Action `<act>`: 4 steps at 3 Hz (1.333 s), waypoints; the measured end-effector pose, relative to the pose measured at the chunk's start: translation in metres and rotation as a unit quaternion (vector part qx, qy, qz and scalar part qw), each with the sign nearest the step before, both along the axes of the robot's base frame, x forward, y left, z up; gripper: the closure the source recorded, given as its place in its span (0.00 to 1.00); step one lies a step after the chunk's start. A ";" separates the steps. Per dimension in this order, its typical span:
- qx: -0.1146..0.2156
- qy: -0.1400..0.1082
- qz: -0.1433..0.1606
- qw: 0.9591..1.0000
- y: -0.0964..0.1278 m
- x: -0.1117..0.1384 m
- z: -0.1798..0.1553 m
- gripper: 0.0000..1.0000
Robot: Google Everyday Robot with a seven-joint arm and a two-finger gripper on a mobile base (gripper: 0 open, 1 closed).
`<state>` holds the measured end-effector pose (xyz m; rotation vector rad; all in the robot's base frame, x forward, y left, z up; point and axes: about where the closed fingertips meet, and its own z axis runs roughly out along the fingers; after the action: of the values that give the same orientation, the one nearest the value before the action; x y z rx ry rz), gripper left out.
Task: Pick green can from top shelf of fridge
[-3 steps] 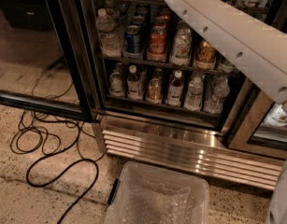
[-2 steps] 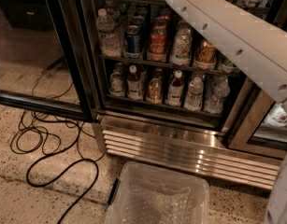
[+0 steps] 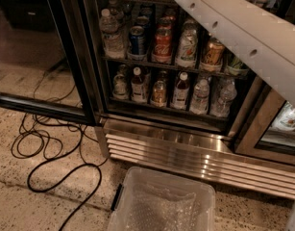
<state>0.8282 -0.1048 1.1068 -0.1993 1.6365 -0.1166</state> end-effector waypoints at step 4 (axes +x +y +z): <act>0.035 0.046 -0.033 0.998 -0.018 -0.054 -0.003 1.00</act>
Offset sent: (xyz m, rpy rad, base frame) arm -0.0555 -0.0296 -0.0019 0.1171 0.1064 -0.0789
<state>0.7745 -0.1228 1.1042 -0.0996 1.7367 -0.1012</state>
